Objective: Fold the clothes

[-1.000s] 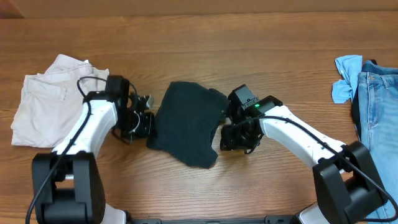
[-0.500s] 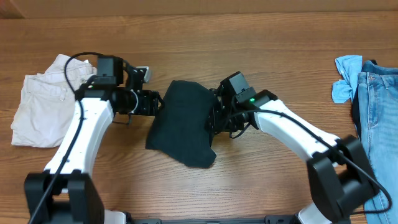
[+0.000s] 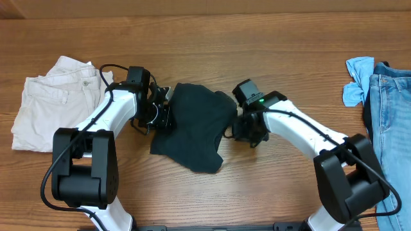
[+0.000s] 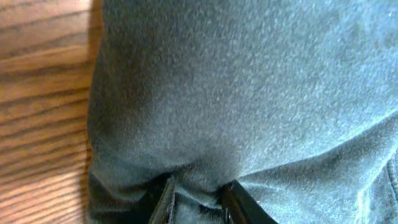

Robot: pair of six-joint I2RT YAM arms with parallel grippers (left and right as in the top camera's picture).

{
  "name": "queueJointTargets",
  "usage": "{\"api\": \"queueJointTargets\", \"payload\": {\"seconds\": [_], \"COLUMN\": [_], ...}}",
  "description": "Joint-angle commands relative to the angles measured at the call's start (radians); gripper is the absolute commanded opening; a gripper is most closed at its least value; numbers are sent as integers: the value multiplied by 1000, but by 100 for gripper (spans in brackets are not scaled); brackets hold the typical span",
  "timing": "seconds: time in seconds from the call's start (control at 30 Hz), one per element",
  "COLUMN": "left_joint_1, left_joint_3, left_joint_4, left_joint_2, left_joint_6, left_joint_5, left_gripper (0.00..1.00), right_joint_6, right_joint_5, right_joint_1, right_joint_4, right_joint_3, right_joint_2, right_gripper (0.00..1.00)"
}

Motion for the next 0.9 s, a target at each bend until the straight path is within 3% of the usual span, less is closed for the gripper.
{"api": "queueJointTargets", "payload": {"seconds": [0.0,0.03,0.17,0.27,0.33,0.4,0.47,0.5,0.53,0.57,0.6,0.63,0.67,0.7,0.73,0.77,0.87], "left_joint_1": [0,0,0,-1,-10,-19,-27,-27,-27,-25,-22,-20,-20,-19,-16,-6,35], "left_joint_3": [47,70,167,180,169,161,161,161,161,161,161,161,161,164,171,187,240], "left_joint_4": [-59,-78,-126,-58,-25,-6,-2,-4,-13,-21,-25,-27,-27,-27,-32,-53,-122], "left_joint_2": [13,12,1,6,21,37,72,90,109,125,135,138,138,135,133,125,95], "left_joint_6": [1,1,1,0,-3,-3,-3,-4,-3,-3,-3,-3,-3,-3,-3,-4,-3], "left_joint_5": [2,5,8,1,-3,-6,-29,-29,-29,-29,-21,-19,-19,-19,-19,-18,19], "left_gripper": [38,40,49,60,61,58,42,34,15,4,4,4,4,4,4,8,48], "right_joint_6": [-127,-135,-136,-138,-138,-138,-169,-181,-181,-181,-188,-198,-232,-256,-258,-257,-255], "right_joint_5": [-69,-89,-137,-141,-167,-201,-186,-134,-57,-18,-10,-30,-68,-103,-124,-136,-175], "right_joint_1": [-64,-82,-128,-127,-127,-127,-127,-130,-137,-146,-163,-179,-193,-208,-229,-246,-286], "right_joint_4": [55,86,215,276,292,298,298,293,283,273,259,252,248,244,229,208,142], "right_joint_3": [85,100,105,103,103,103,103,103,104,104,105,106,106,106,108,113,122], "right_joint_2": [-34,-37,-26,10,42,62,72,72,71,71,71,69,69,68,67,66,65], "right_gripper": [63,72,70,50,46,36,9,4,4,4,4,8,22,45,58,61,65]}}
